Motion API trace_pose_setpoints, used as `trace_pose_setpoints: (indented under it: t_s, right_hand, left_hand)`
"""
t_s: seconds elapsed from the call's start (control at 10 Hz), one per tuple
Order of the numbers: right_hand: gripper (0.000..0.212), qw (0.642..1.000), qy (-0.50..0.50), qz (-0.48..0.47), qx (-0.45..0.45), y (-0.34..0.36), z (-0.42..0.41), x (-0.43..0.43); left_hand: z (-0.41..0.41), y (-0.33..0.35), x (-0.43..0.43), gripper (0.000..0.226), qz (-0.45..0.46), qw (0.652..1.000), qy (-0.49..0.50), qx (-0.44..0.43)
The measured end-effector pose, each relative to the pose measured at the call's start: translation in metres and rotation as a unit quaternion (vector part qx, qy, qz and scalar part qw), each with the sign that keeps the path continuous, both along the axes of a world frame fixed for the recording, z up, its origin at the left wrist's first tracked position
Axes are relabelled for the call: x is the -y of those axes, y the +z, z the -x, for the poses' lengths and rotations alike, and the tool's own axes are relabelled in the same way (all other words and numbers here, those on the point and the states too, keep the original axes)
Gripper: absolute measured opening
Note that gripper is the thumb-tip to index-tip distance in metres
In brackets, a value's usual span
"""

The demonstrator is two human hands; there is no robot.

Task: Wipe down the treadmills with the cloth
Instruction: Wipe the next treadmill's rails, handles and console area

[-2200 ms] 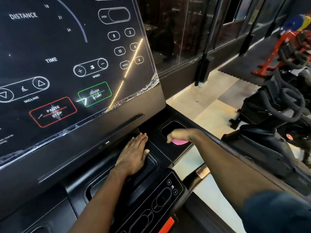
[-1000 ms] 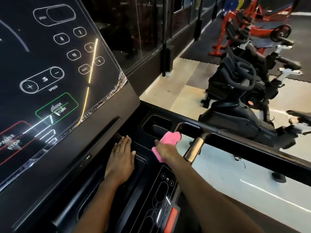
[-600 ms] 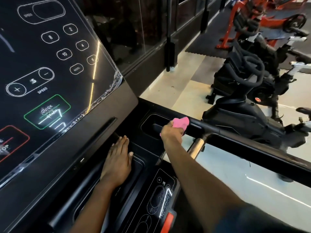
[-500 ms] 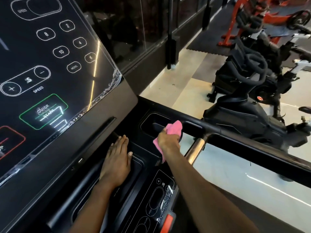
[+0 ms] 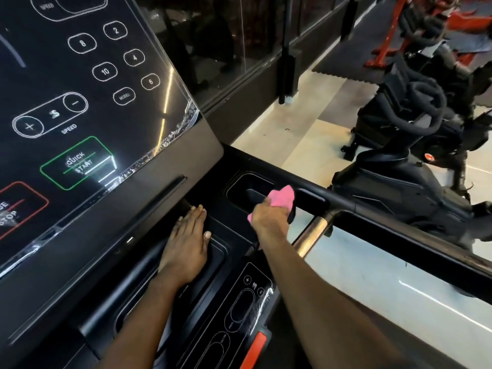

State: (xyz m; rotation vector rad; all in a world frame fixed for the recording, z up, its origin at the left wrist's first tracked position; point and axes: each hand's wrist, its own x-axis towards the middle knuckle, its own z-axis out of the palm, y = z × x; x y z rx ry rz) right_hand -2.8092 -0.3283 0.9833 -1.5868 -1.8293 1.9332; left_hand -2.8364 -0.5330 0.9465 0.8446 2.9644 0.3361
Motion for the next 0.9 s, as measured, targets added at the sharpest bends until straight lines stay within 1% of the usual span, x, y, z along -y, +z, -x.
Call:
trace_pose_setpoints:
  t_s: [0.1, 0.2, 0.3, 0.4, 0.5, 0.6, 0.7, 0.8, 0.9]
  right_hand:
    - [0.042, 0.994, 0.106, 0.022, 0.021, 0.012, -0.027, 0.009]
    - [0.038, 0.974, 0.225, -0.005, 0.021, 0.019, -0.035, -0.006]
    - [0.038, 0.971, 0.233, -0.047, -0.027, 0.038, -0.036, -0.044]
    - [0.040, 0.925, 0.262, -0.265, -0.074, 0.064, -0.034, -0.098]
    - [0.058, 0.762, 0.409, -0.501, -0.034, 0.077, -0.028, -0.154]
    - [0.064, 0.590, 0.655, -0.448, 0.149, 0.052, -0.017, -0.200]
    - [0.073, 0.631, 0.638, -0.423, 0.126, 0.015, -0.017, -0.215]
    - [0.102, 0.664, 0.535, -0.512, 0.101, -0.009, -0.003, -0.197]
    - [0.085, 0.655, 0.507, -0.546, 0.128, -0.030, 0.020, -0.173]
  left_hand:
    - [-0.001, 0.001, -0.002, 0.055, -0.015, 1.000, 0.010, 0.006]
    - [0.003, 0.005, -0.011, 0.048, -0.058, 0.998, 0.032, -0.001]
    - [0.009, 0.017, -0.035, 0.038, -0.076, 0.997, 0.027, 0.000]
    - [0.016, 0.026, -0.064, 0.034, -0.096, 0.995, -0.007, -0.008]
    - [0.026, 0.028, -0.087, 0.031, -0.097, 0.995, -0.029, -0.003]
    - [0.035, 0.021, -0.101, 0.036, -0.073, 0.997, -0.035, 0.000]
    - [0.036, 0.010, -0.107, 0.048, -0.028, 0.999, -0.037, -0.001]
    - [0.036, 0.005, -0.109, 0.054, -0.011, 0.999, -0.031, -0.012]
    - [0.034, 0.004, -0.110, 0.055, -0.004, 1.000, -0.024, -0.012]
